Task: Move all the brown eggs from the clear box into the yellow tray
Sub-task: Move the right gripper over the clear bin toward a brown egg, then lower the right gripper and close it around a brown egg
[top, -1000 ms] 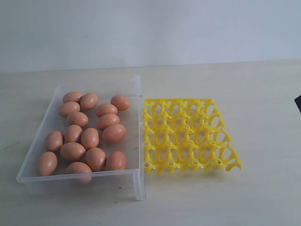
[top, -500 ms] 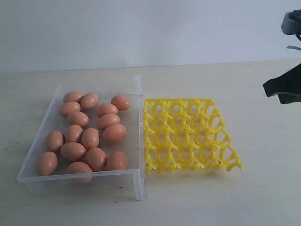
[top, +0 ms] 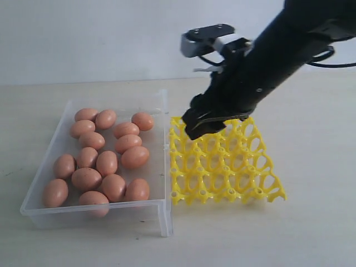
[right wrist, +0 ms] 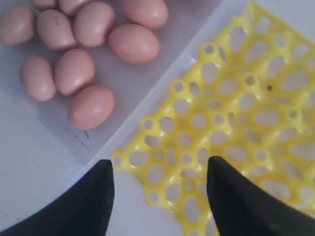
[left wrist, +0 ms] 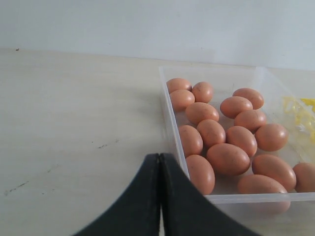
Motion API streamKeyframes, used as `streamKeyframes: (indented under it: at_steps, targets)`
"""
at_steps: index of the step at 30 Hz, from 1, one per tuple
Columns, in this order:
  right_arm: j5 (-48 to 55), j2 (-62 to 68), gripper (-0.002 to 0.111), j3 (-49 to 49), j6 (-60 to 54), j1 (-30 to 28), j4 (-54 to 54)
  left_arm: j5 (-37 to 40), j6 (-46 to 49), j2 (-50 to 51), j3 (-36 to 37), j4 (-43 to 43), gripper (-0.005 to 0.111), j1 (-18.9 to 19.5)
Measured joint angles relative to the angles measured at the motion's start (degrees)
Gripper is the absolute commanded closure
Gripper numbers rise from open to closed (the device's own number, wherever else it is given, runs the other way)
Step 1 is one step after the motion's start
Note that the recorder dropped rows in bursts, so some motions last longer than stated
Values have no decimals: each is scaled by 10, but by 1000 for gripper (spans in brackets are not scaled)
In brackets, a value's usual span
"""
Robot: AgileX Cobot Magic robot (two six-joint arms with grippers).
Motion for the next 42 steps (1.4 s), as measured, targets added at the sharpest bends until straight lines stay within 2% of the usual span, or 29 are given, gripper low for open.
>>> streamKeyframes:
  at_steps: [6, 10, 15, 21, 42]
  targets:
    - [15, 99, 53, -102, 58, 105, -38, 0, 0, 0, 0, 0, 107, 0]
    - [43, 156, 53, -169, 124, 129, -58, 0, 0, 0, 0, 0, 107, 0]
    - [90, 216, 54, -243, 173, 136, -72, 0, 0, 0, 0, 0, 107, 0]
    - [123, 260, 54, -285, 224, 136, -76, 0, 0, 0, 0, 0, 107, 0]
    - [107, 345, 54, -301, 288, 136, -55, 0, 0, 0, 0, 0, 107, 0]
